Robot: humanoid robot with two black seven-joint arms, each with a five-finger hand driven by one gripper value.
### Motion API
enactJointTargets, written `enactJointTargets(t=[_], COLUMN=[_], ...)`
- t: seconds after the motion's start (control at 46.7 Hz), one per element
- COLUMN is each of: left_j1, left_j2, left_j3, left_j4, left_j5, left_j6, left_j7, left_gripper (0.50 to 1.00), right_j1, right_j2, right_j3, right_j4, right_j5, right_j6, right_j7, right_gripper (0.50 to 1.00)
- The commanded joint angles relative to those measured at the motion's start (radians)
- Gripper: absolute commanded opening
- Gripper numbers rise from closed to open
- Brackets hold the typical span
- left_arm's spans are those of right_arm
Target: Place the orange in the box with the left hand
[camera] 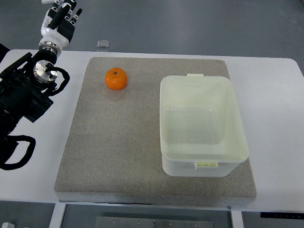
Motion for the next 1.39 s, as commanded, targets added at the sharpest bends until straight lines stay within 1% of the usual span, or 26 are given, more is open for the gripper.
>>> enactJointTargets(t=[0.0,0.214,0.321,0.449,0.706,1.07,1.177,1.262,1.369], left_j1=[-0.001,-0.004,-0.001,0.005,-0.003,-0.058,-0.081,-0.095,-0.118], left_j2=[0.001,0.004,0.041,0.049,0.052,0.08,0.095,0.109,0.138], left_j3=[0.0,0.002,0.002,0.002,0.014,0.351,0.448,0.52,0.56], left_j4=[-0.002,-0.005,-0.038,-0.06,-0.055,-0.066,-0.077,-0.094,-0.138], left_j5=[0.0,0.0,0.0,0.002,0.008,0.041,0.089,0.172,0.34], left_j6=[0.001,0.002,0.008,0.028,0.038,0.036,0.027,0.001,-0.062], left_j7=[0.0,0.0,0.0,0.0,0.006,0.012,0.014,0.014,0.014], left_gripper=[0.996,0.996,0.996,0.996,0.996,0.996,0.996,0.996,0.996], right_j1=[0.0,0.0,0.0,0.0,0.0,0.0,0.0,0.0,0.0], right_j2=[0.0,0.0,0.0,0.0,0.0,0.0,0.0,0.0,0.0], right_j3=[0.0,0.0,0.0,0.0,0.0,0.0,0.0,0.0,0.0], right_j4=[0.0,0.0,0.0,0.0,0.0,0.0,0.0,0.0,0.0], right_j5=[0.0,0.0,0.0,0.0,0.0,0.0,0.0,0.0,0.0], right_j6=[0.0,0.0,0.0,0.0,0.0,0.0,0.0,0.0,0.0], right_j7=[0.0,0.0,0.0,0.0,0.0,0.0,0.0,-0.001,0.0], right_gripper=[0.932,0.932,0.932,0.932,0.932,0.932,0.932,0.932,0.932])
